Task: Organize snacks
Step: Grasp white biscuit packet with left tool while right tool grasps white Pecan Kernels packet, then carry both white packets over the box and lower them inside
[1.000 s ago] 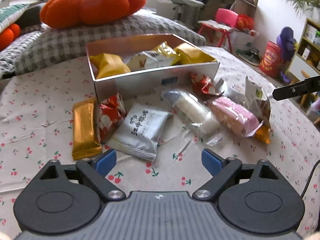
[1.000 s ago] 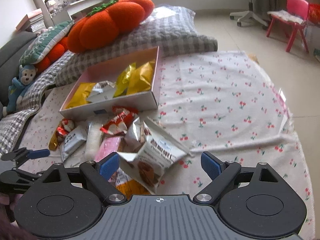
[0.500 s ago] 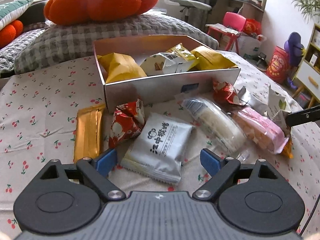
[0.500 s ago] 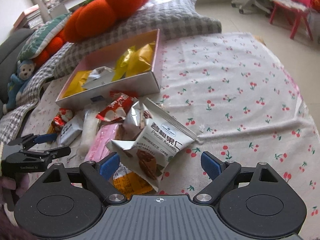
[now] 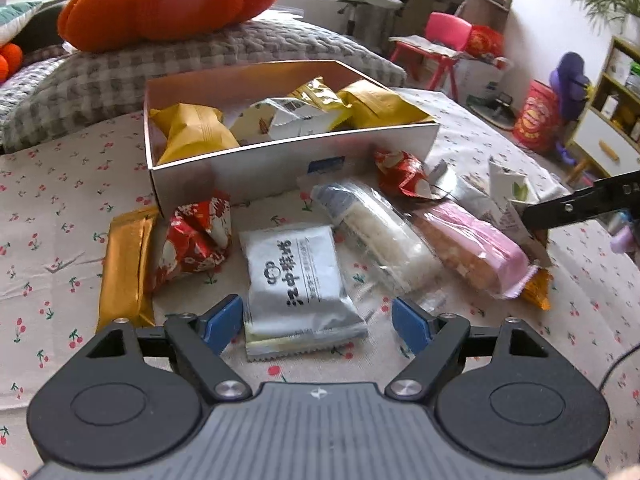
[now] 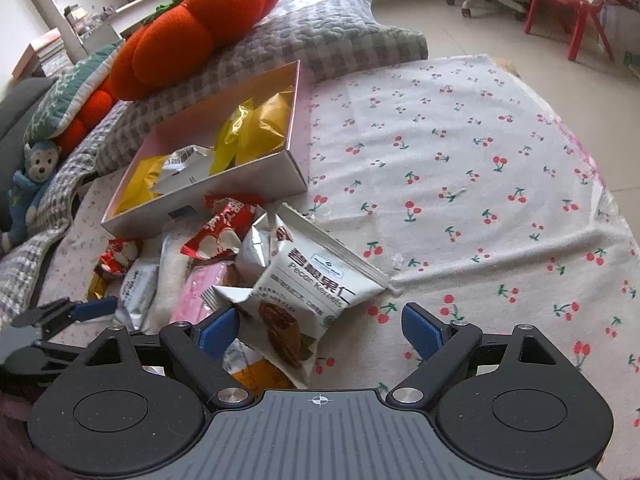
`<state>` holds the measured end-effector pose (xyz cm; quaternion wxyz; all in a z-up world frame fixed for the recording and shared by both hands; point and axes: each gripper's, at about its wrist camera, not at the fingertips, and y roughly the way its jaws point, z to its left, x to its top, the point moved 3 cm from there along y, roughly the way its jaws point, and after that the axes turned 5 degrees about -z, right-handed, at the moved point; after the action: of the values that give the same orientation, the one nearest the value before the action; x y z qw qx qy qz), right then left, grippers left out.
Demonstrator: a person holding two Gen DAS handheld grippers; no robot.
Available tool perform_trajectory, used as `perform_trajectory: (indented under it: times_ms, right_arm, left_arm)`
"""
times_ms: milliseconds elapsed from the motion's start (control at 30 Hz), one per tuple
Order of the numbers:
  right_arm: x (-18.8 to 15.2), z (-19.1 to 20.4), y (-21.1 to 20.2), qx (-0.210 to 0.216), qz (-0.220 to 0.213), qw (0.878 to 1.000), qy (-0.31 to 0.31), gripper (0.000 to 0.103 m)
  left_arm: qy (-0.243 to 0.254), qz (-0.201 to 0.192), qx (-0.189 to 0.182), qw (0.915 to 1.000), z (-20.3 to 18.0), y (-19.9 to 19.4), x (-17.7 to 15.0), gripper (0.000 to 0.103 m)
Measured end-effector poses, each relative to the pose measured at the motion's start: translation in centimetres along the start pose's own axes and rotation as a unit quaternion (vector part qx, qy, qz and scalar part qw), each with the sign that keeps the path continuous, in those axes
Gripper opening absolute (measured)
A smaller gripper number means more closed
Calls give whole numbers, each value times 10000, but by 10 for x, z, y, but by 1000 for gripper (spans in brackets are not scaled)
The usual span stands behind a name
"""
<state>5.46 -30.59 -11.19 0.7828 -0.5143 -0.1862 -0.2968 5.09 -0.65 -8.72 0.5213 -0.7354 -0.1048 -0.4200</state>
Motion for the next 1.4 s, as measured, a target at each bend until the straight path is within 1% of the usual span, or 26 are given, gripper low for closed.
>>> perform_trajectory:
  times_ms: [67,267,300,333,367,400,433,467,533,600,733,900,1133,1267,1400]
  right_arm:
    - [1,2,1,38,11,10000,68,90]
    - [6,3,3,294,87,9980,547,89]
    - [7,2,4,314,92,9975,623,88]
    - [7,2,5,331,102,9971,672,83]
    - [7,1,6,346,127,9966,734,81]
    - [7,0,7,392,140,9959,804,78]
    - [6,0,8,451,159,9952,856,72]
    - [6,1,8,480,173,9949,874,70]
    - [6,4,9,498,159,9953,813,57]
    - [4,7,10,480,153,9962,707,53]
    - [4,9,9,462,85,9973,558,47]
    - [6,8,4,385,-51,9983,436,47]
    - [15,3,-7,386,-235,9979,474,47]
    - [21,6,-12,375,-359,9980,367,47]
    - [25,13,-11,359,-384,9980,356,47]
  left_arm:
    - [-24,-25,124,9999,-2,3,2,76]
    - [-169,-42,432,9989,-3,10,11,63]
    - [-212,-40,475,9986,-3,10,13,59]
    - [-250,-40,522,9983,-2,11,14,54]
    - [-297,-43,568,9979,-1,11,14,52]
    - [-332,-39,580,9978,1,11,15,51]
    - [-353,-38,591,9976,1,11,16,49]
    - [-351,-37,621,9974,2,12,16,48]
    - [-389,-34,635,9972,3,12,17,46]
    - [-428,-35,655,9969,3,11,18,43]
    - [-517,-13,628,9967,5,10,18,43]
    - [-554,-41,557,9969,5,4,19,43]
    - [-694,-130,480,9963,2,-3,28,43]
    - [-789,-219,421,9957,2,-8,36,43]
    - [-908,-295,353,9948,4,-11,42,43]
